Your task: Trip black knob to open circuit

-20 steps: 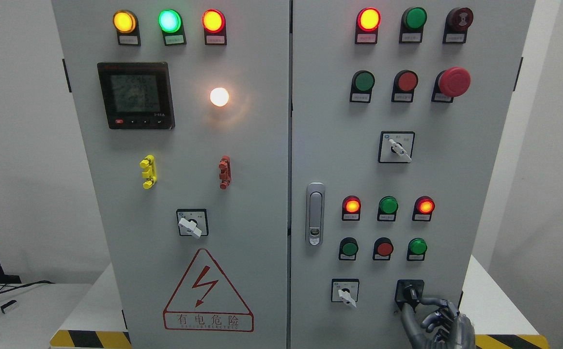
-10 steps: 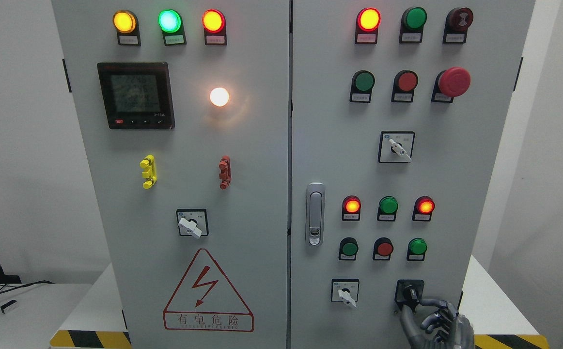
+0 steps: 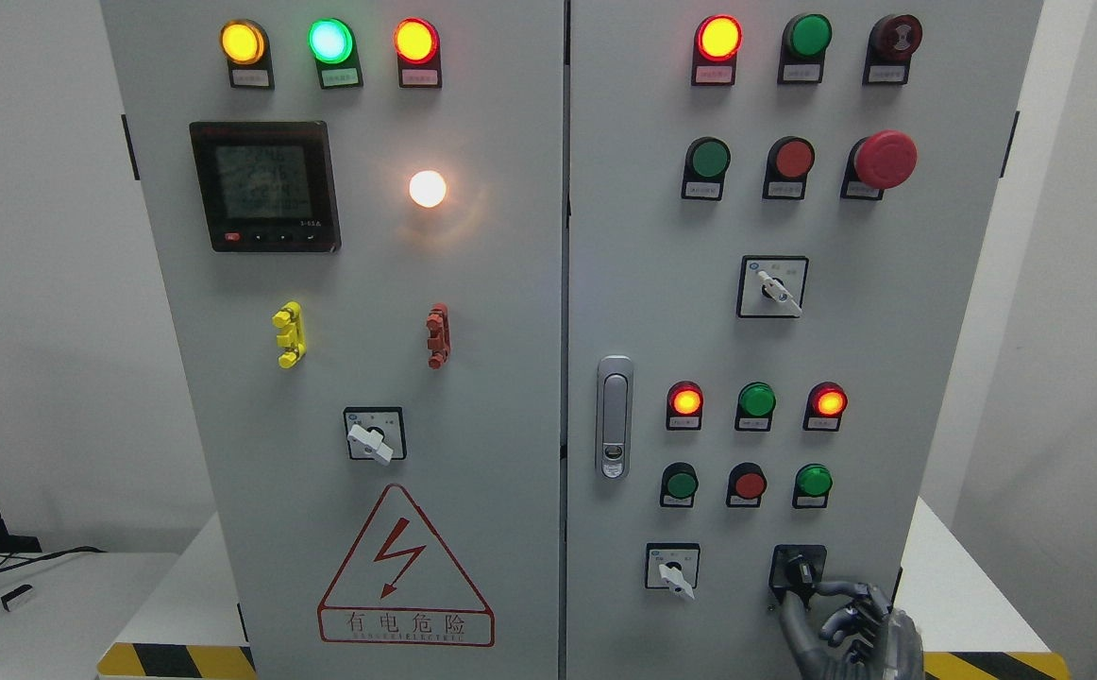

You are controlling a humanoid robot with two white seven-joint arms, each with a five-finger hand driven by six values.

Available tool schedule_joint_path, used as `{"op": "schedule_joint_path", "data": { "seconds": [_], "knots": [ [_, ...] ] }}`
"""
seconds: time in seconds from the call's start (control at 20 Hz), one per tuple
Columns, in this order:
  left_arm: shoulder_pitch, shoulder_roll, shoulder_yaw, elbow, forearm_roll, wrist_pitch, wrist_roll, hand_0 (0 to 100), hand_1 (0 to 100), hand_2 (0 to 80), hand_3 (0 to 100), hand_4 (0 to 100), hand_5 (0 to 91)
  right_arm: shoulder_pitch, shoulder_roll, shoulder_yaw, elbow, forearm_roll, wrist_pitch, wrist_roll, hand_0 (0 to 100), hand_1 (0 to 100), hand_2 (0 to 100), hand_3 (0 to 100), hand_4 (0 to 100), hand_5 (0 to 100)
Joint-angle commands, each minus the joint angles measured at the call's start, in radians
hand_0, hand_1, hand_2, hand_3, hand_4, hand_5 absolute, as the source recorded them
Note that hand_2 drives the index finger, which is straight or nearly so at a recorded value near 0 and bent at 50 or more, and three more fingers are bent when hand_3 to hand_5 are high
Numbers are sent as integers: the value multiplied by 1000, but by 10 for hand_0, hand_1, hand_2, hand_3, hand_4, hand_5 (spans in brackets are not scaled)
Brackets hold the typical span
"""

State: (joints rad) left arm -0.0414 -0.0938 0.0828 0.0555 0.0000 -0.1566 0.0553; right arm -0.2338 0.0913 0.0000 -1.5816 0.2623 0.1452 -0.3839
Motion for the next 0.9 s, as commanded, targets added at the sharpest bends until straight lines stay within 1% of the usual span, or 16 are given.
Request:
{"op": "schedule_joint_path", "data": {
  "seconds": [0.0, 0.3, 0.65, 0.85],
  "knots": [
    [0, -1, 0, 1, -31, 0, 0, 120, 389, 0, 0, 0, 0, -1, 1, 32, 0, 0, 1, 0, 285, 811, 522, 887, 888, 980],
    [0, 0, 0, 0, -31, 0, 0, 120, 389, 0, 0, 0, 0, -1, 1, 34, 2, 0, 1, 0, 300, 812, 514, 889, 892, 983],
    [0, -1, 0, 0, -31, 0, 0, 120, 389, 0, 0, 0, 0, -1, 1, 34, 2, 2, 5, 0, 293, 811, 506, 893, 896, 984],
    [0, 0, 0, 0, -31, 0, 0, 120, 389, 0, 0, 0, 0, -2, 1, 40, 2, 2, 5, -1, 287, 813, 533, 908, 905, 984]
  ]
}}
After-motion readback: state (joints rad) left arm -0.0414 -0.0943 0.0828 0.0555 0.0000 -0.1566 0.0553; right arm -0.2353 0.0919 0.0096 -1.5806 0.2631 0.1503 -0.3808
